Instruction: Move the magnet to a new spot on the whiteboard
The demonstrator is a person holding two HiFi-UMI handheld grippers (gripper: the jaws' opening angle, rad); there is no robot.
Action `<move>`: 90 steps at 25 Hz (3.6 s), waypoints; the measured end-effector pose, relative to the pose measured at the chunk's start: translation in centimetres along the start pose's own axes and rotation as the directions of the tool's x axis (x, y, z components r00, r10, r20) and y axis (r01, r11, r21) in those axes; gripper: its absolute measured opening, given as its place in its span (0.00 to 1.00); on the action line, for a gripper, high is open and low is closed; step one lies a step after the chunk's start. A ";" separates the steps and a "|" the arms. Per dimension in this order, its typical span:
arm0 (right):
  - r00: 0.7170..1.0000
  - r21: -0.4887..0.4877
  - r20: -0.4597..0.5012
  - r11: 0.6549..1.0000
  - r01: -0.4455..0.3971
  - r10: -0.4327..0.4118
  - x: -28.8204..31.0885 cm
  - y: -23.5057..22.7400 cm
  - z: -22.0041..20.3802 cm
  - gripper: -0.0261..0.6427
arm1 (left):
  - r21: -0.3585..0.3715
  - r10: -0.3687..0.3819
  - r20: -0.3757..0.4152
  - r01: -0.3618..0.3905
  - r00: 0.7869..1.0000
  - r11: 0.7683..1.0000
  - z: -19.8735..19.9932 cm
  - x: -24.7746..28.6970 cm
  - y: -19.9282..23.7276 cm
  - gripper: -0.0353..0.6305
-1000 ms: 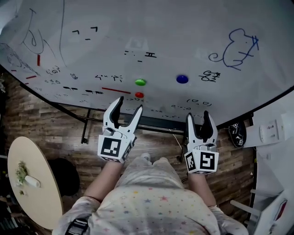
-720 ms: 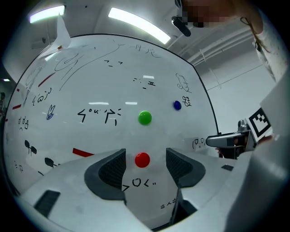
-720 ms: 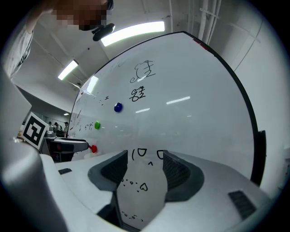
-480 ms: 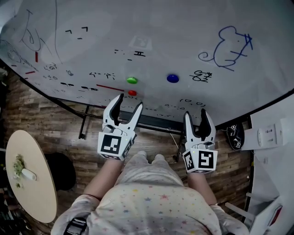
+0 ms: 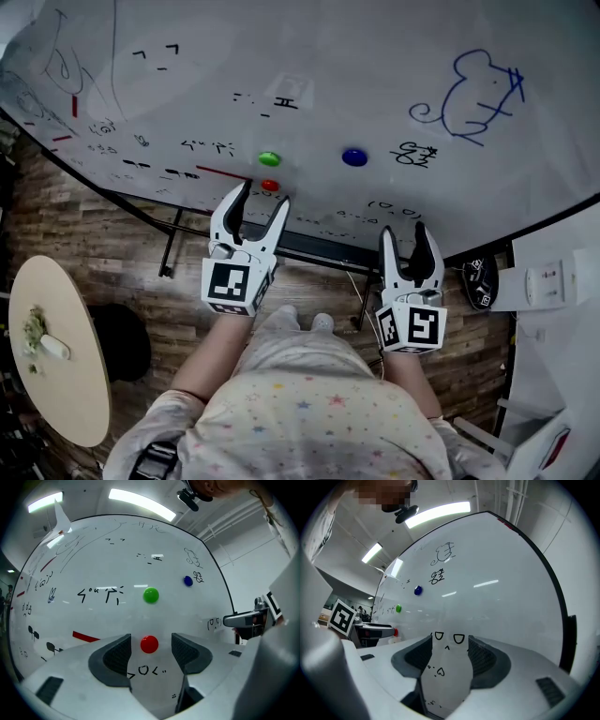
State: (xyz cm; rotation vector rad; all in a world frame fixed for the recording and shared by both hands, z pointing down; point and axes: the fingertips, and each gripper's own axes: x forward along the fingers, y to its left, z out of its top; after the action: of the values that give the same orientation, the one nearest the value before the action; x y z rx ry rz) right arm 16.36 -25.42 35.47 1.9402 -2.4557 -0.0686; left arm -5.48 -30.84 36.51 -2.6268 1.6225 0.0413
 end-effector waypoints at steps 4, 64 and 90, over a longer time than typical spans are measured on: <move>1.000 0.006 -0.007 1.000 -0.001 0.001 0.2 -0.1 -0.1 0.37 | 0.005 0.014 -0.014 -0.014 1.000 1.000 -0.4 0.4 0.0 0.43; 0.999 0.015 0.007 0.999 -0.033 0.032 0.3 -1.3 -0.3 0.35 | 0.022 0.106 -0.039 -0.106 0.994 0.994 -1.0 -0.1 0.0 0.23; 1.000 0.002 0.026 1.000 0.006 -0.006 -2.2 -1.0 0.5 0.20 | 0.018 0.133 -0.014 -0.132 0.991 0.991 0.4 -5.2 0.0 0.23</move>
State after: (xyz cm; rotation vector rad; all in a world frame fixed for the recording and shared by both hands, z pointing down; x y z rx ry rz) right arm 17.78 -23.53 34.93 1.9594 -2.4673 -0.0912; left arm -7.80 -26.16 36.40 -2.5090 1.7917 0.0134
